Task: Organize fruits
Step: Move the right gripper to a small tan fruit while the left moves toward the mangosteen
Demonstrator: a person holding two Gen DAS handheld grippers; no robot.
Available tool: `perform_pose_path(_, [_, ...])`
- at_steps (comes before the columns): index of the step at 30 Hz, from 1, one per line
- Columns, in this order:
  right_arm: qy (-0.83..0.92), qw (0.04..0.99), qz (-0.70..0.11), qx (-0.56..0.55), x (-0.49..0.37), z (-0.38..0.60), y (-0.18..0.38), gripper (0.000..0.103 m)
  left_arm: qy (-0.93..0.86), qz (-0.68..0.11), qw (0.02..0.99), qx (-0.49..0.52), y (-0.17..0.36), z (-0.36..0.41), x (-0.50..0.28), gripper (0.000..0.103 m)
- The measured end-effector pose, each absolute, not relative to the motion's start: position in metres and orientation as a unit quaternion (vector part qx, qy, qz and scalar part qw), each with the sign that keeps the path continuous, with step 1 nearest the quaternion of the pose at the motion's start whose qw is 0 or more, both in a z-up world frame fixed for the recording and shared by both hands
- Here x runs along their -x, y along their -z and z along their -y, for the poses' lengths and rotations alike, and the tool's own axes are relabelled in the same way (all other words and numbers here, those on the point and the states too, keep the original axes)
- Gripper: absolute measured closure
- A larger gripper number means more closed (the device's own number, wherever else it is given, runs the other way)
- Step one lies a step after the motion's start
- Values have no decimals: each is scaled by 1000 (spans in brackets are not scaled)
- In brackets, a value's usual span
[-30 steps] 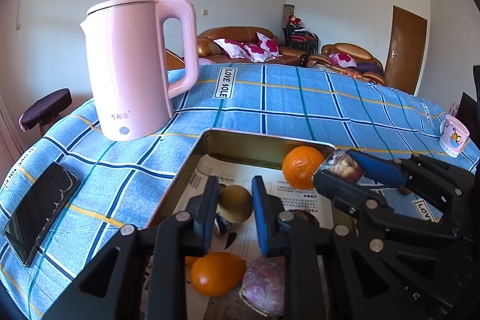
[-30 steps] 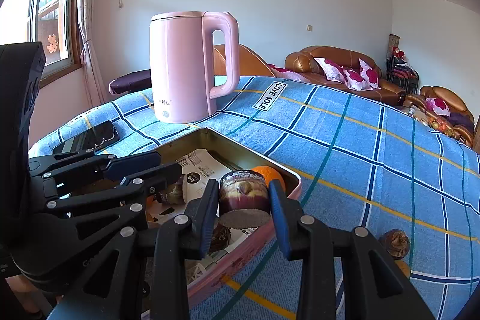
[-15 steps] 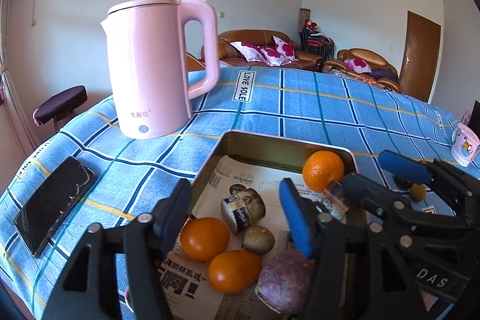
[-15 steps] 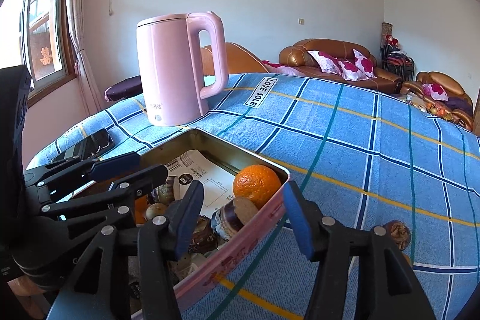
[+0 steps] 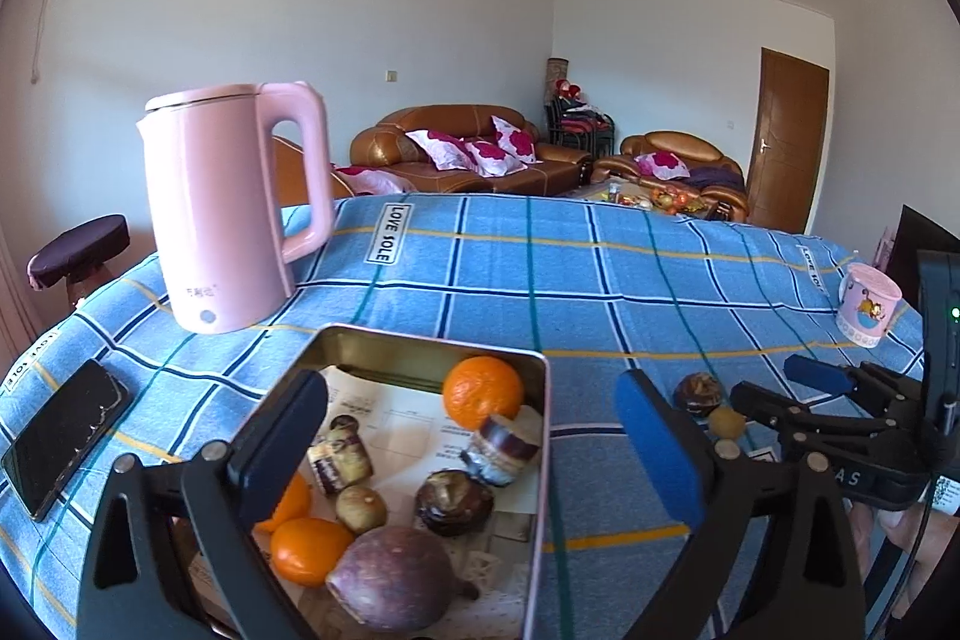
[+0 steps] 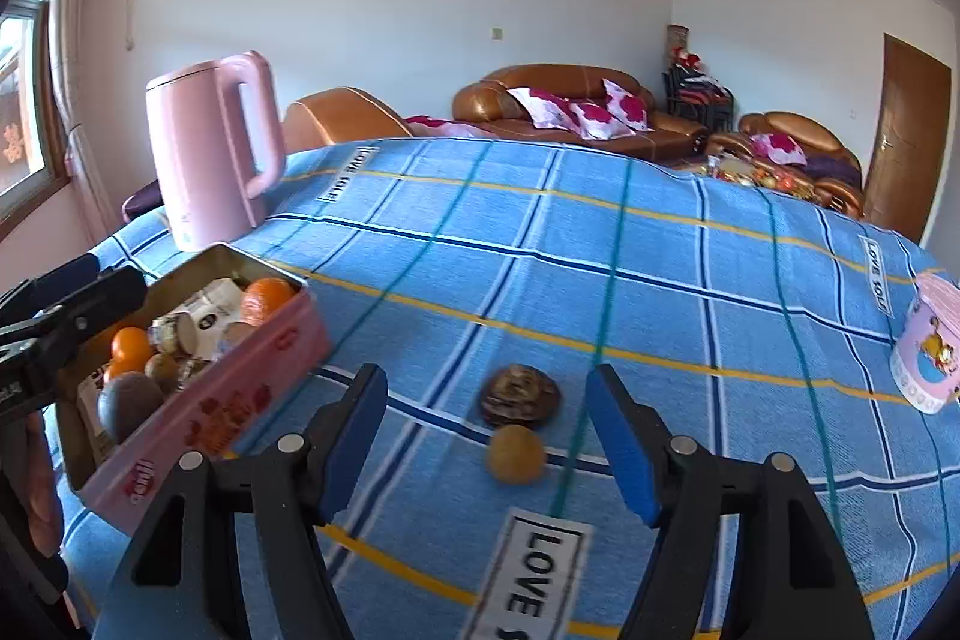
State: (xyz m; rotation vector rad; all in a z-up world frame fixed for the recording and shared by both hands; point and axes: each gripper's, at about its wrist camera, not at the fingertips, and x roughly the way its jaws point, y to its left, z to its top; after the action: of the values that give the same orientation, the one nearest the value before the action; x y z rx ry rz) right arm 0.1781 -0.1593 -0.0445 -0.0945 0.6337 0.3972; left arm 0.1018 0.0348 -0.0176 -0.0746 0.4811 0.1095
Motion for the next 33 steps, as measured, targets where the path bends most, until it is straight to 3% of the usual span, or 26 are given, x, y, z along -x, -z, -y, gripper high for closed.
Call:
perform_pose_path(10, [-211, 897, -387, 34, -205, 156, 65, 34, -35, -251, 967, 14, 16, -4, -114, 4])
perform_pose_path(12, [-217, 890, -401, 31, -208, 154, 68, 54, -31, -251, 967, 16, 15, -3, -115, 4])
perform_pose_path(17, [-230, 877, -422, 16, -214, 158, 76, 75, -23, -258, 966, 7, 15, 8, -122, 4])
perform_pose_path(28, [-170, 908, -380, 45, -213, 192, 62, 75, 14, -297, 955, -3, 23, 48, -157, 4])
perform_pose_path(33, [-127, 917, -377, 30, -224, 222, 60, 75, 29, -328, 944, -16, 36, 69, -181, 13])
